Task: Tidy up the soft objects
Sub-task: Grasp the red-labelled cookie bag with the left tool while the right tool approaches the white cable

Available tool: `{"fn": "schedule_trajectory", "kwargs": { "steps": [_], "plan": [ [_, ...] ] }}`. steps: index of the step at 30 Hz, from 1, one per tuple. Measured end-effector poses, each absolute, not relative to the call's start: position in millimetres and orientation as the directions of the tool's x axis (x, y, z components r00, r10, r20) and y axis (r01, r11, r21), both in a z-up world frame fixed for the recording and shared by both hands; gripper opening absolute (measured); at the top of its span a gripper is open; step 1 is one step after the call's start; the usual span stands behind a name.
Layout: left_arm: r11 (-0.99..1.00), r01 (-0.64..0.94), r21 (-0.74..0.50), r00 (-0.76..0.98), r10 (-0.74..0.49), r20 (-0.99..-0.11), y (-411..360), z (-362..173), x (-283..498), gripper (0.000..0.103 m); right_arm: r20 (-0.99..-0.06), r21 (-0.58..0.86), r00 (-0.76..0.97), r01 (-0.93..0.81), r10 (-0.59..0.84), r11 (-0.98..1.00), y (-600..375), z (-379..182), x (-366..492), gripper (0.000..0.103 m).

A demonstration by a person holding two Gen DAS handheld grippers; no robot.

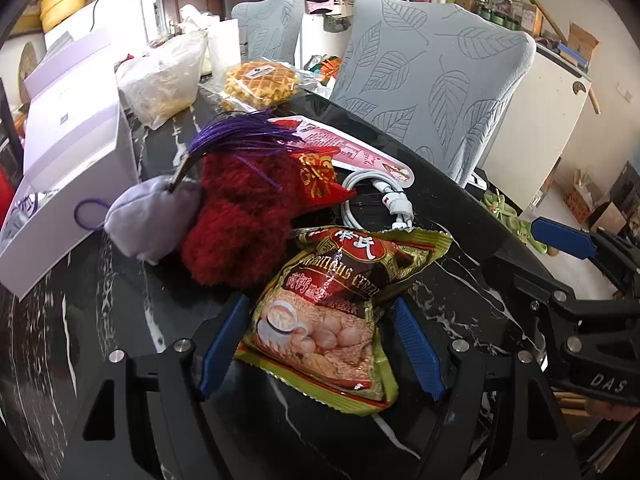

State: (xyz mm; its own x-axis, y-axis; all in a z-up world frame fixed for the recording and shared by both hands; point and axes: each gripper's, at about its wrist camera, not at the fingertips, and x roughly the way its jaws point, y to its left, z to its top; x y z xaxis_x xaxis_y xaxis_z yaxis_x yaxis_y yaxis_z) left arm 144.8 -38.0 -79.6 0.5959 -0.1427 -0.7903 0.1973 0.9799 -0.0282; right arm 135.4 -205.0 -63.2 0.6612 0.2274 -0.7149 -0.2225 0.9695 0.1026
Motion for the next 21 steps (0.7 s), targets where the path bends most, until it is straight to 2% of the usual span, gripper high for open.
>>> {"fn": "schedule_trajectory", "kwargs": {
  "steps": [7,11,14,21],
  "plan": [
    [0.966,0.257,0.013,0.593,-0.147,-0.792,-46,-88,153,0.075,-0.733,0.122,0.644,-0.194,0.220,0.973,-212,-71,149,0.079],
    [0.959,0.284,-0.020,0.576,-0.187,-0.796,-46,-89,159,0.075,-0.742,0.129,0.634,-0.184,0.218,0.974,-213,-73,155,0.079],
    [0.957,0.289,-0.024,0.580,-0.195,-0.791,-47,-89,162,0.066,-0.743,0.123,0.635,-0.181,0.212,0.976,-210,-72,157,0.079],
    [0.951,0.299,-0.083,0.571,-0.248,-0.782,-39,-86,153,0.063,-0.747,0.111,0.634,-0.175,0.198,0.978,-207,-70,163,0.079]
  ]
}}
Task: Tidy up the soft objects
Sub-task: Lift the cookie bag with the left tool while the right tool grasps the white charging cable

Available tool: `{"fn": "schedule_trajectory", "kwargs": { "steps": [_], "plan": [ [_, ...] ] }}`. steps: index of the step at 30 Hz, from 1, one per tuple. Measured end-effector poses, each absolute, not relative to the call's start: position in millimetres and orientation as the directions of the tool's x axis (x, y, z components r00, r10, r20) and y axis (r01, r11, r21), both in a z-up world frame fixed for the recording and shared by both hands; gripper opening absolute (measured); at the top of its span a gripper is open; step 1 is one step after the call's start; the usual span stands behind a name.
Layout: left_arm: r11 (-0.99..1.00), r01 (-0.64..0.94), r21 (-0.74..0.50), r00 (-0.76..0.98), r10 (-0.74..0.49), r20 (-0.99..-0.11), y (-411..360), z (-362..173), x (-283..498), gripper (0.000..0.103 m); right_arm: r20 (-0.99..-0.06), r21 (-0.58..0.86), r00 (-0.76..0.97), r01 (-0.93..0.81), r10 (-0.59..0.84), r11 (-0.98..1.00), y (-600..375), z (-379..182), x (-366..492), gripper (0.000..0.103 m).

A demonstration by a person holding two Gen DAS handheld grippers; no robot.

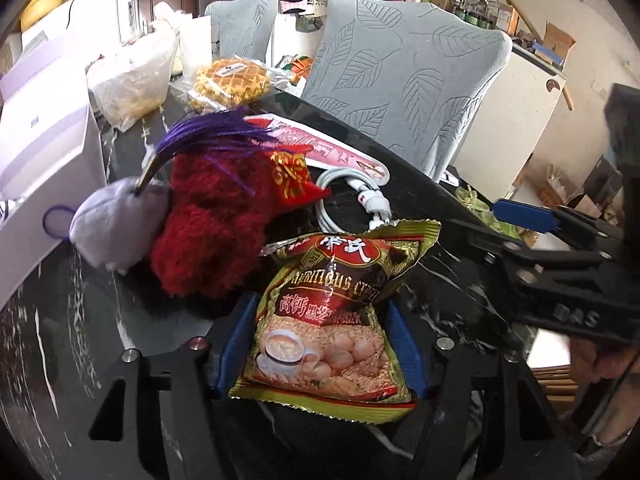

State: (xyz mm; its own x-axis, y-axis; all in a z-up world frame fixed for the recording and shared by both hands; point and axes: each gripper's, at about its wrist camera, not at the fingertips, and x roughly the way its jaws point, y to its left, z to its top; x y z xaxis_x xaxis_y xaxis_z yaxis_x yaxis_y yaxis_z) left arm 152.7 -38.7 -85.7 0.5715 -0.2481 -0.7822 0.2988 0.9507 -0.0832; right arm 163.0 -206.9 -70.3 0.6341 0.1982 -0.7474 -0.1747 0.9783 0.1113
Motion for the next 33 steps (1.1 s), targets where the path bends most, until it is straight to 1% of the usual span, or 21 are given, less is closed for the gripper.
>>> {"fn": "schedule_trajectory", "kwargs": {
  "steps": [4,13,18,26,27,28,29,33],
  "plan": [
    [0.945,0.295,-0.138,0.559,-0.288,-0.777,-29,-78,142,0.063,-0.747,0.100,0.636,-0.185,0.196,0.978,-201,-68,169,0.079],
    [0.968,0.213,-0.129,0.674,-0.242,-0.699,0,-37,128,0.063,-0.743,0.132,0.617,-0.244,0.259,0.961,-177,-65,192,0.079],
    [0.978,0.166,-0.125,0.699,-0.206,-0.685,17,-28,128,0.063,-0.749,0.136,0.595,-0.293,0.292,0.946,-151,-72,200,0.079],
    [0.984,0.116,-0.134,0.699,-0.177,-0.693,35,-32,134,0.063,-0.764,0.033,0.609,-0.294,0.214,0.955,-127,-85,204,0.078],
    [0.984,0.114,-0.138,0.698,-0.178,-0.694,37,-33,134,0.063,-0.763,0.016,0.614,-0.293,0.201,0.956,-127,-85,204,0.073],
    [0.984,0.113,-0.141,0.697,-0.179,-0.694,39,-33,134,0.063,-0.756,-0.003,0.627,-0.288,0.187,0.958,-126,-85,202,0.060],
    [0.983,0.112,-0.142,0.696,-0.180,-0.695,40,-34,134,0.063,-0.750,0.006,0.632,-0.288,0.195,0.958,-128,-84,201,0.054],
    [0.982,0.108,-0.158,0.690,-0.188,-0.699,44,-37,134,0.063,-0.754,0.016,0.629,-0.273,0.191,0.962,-131,-82,199,0.053]
  ]
}}
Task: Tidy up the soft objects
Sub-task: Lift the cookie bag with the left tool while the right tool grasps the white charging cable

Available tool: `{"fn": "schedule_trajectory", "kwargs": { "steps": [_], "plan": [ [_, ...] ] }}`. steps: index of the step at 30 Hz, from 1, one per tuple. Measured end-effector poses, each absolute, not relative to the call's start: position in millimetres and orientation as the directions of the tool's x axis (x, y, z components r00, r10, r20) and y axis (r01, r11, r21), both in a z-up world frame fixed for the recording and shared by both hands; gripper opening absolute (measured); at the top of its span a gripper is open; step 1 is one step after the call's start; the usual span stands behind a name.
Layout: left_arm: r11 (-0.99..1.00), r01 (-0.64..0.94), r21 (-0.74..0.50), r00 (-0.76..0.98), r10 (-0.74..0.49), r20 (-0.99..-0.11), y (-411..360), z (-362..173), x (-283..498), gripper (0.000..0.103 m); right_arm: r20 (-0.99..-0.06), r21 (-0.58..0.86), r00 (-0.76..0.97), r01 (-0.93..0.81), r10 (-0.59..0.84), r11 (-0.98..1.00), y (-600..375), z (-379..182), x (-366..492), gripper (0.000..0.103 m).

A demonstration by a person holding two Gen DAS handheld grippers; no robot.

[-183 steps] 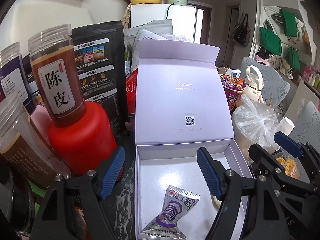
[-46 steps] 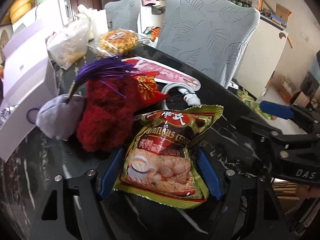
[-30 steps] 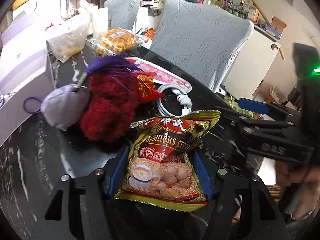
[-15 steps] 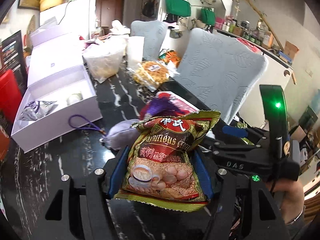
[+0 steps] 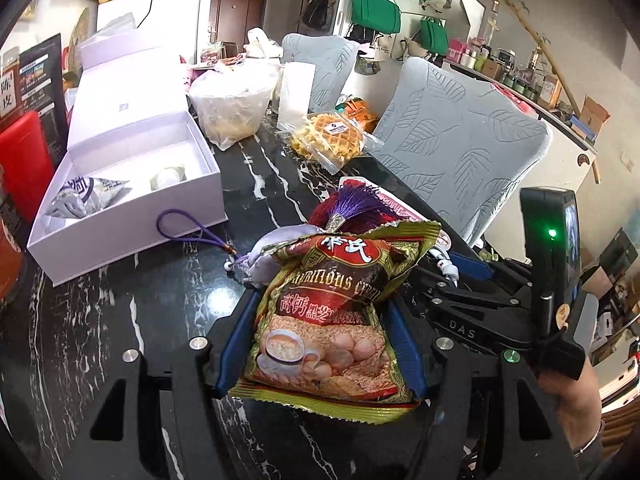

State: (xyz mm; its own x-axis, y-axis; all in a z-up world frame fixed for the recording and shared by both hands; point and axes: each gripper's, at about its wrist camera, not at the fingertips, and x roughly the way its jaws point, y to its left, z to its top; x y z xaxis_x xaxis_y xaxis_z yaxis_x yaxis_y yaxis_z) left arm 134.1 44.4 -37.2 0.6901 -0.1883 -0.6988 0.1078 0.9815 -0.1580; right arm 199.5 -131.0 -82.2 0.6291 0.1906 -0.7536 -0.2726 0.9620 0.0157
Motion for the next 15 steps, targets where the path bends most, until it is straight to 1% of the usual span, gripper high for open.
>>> {"fn": "schedule_trajectory", "kwargs": {
  "steps": [4,15],
  "plan": [
    [0.982,0.099,-0.162,0.690,-0.185,-0.700,48,-39,132,0.063,-0.752,0.046,0.626,-0.260,0.204,0.965,-137,-81,190,0.052],
    [0.984,0.077,-0.162,0.696,-0.170,-0.698,59,-39,112,0.063,-0.722,0.036,0.662,-0.256,0.202,0.966,-142,-61,155,0.052]
  ]
}}
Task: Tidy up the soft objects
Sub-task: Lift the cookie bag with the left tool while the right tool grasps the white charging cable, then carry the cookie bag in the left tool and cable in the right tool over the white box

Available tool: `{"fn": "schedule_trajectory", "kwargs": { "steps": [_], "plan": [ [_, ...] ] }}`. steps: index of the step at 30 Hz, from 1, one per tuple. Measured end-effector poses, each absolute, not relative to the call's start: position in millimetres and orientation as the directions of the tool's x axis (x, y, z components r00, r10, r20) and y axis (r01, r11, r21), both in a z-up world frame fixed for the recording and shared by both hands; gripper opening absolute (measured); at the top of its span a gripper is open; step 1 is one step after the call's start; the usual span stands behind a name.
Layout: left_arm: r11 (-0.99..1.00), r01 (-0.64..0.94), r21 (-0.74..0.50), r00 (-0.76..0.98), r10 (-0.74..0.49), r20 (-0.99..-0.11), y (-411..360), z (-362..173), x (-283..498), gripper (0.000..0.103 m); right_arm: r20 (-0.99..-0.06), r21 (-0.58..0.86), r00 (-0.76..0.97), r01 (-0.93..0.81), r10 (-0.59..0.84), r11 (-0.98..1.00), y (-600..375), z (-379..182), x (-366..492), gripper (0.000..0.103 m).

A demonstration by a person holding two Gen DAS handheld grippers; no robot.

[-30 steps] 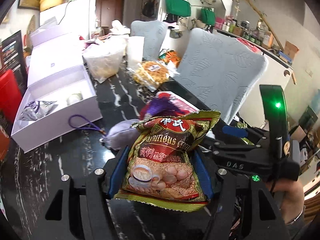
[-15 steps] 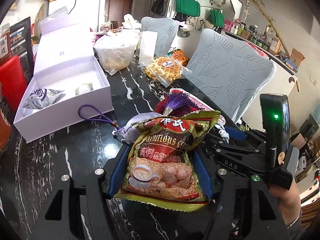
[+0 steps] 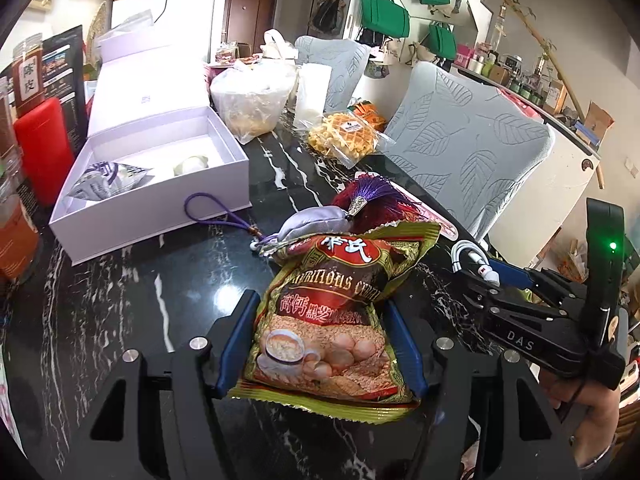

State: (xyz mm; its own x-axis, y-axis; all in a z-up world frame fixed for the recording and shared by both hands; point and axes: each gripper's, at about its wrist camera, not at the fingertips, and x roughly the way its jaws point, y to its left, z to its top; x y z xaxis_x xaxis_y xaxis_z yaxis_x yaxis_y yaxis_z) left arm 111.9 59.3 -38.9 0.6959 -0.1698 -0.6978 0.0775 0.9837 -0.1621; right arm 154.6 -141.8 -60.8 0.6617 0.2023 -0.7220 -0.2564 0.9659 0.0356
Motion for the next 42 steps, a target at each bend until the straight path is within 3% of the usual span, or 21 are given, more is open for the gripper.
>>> {"fn": "schedule_trajectory", "kwargs": {
  "steps": [23,42],
  "plan": [
    [0.990,-0.007,-0.144,0.765,-0.087,-0.638,98,-20,39,0.063,-0.658,0.034,0.677,-0.411,0.330,0.911,-89,-30,86,0.052],
    [0.973,-0.176,-0.146,0.772,0.045,-0.633,159,-15,8,0.063,-0.648,0.056,0.577,-0.615,0.497,0.787,-6,-24,64,0.052]
  ]
}}
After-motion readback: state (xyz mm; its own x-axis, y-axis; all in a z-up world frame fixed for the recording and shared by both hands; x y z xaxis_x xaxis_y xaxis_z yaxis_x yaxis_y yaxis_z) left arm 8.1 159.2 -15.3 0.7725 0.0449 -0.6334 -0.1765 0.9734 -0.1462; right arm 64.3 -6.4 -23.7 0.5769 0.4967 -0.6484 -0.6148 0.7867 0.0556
